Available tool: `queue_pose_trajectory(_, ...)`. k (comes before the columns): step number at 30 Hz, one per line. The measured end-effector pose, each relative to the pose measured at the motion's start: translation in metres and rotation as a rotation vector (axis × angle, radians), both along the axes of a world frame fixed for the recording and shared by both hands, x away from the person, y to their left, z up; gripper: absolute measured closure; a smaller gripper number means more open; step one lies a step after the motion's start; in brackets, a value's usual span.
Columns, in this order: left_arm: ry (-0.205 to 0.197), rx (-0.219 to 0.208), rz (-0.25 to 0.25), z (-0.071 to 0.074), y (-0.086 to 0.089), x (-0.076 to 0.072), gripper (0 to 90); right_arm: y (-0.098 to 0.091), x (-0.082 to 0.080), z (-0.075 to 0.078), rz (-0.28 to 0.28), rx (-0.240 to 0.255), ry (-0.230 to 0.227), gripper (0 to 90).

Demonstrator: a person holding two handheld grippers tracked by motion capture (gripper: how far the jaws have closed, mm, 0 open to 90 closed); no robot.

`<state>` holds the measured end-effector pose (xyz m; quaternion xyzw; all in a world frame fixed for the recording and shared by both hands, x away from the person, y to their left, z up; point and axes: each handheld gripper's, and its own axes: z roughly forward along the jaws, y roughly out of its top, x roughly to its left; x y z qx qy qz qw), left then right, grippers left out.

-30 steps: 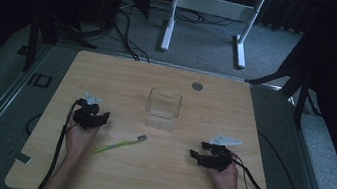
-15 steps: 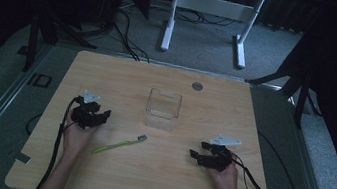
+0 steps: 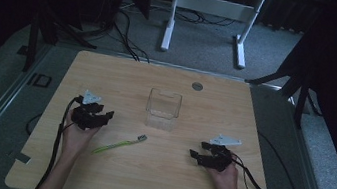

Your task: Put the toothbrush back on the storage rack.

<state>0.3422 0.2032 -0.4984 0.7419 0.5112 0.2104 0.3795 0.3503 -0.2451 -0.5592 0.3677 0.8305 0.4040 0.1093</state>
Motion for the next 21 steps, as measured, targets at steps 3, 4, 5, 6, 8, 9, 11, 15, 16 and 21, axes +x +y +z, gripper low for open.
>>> queue_pose_trajectory(3, -0.008, 0.007, -0.019, 0.004, -0.002, -0.002, 49.9, 0.000, 0.000, 0.000, 0.001, 0.000, 0.001, 33.8)
queue_pose_trajectory(4, -0.009, 0.008, -0.022, 0.005, -0.002, -0.003, 49.9, 0.000, 0.000, 0.000, 0.001, 0.000, 0.000, 33.8)
queue_pose_trajectory(5, -0.008, 0.004, -0.029, 0.006, -0.003, -0.003, 49.8, 0.000, 0.000, 0.000, 0.001, 0.001, 0.001, 33.8)
queue_pose_trajectory(6, -0.004, 0.001, -0.034, 0.007, -0.003, -0.003, 49.9, 0.000, 0.000, 0.000, 0.001, 0.001, 0.001, 33.8)
queue_pose_trajectory(8, 0.006, 0.003, -0.035, 0.009, -0.004, -0.003, 49.9, 0.000, 0.000, 0.000, 0.001, 0.001, 0.001, 33.8)
queue_pose_trajectory(9, 0.009, 0.003, -0.038, 0.010, -0.004, -0.003, 49.9, 0.000, 0.000, 0.000, 0.001, 0.001, 0.001, 33.7)
queue_pose_trajectory(11, 0.012, -0.004, -0.042, 0.012, -0.004, -0.004, 49.9, 0.000, 0.000, 0.000, 0.001, 0.001, 0.001, 33.7)
queue_pose_trajectory(15, 0.010, -0.004, -0.054, 0.015, -0.005, -0.005, 49.9, 0.000, 0.000, 0.000, 0.002, 0.001, 0.001, 33.7)
queue_pose_trajectory(16, 0.009, 0.000, -0.056, 0.016, -0.005, -0.005, 49.9, 0.000, 0.000, 0.000, 0.001, 0.001, 0.001, 33.7)
queue_pose_trajectory(21, 0.007, 0.020, -0.070, 0.020, -0.010, -0.008, 49.9, 0.000, 0.000, 0.000, 0.002, 0.001, 0.001, 33.6)
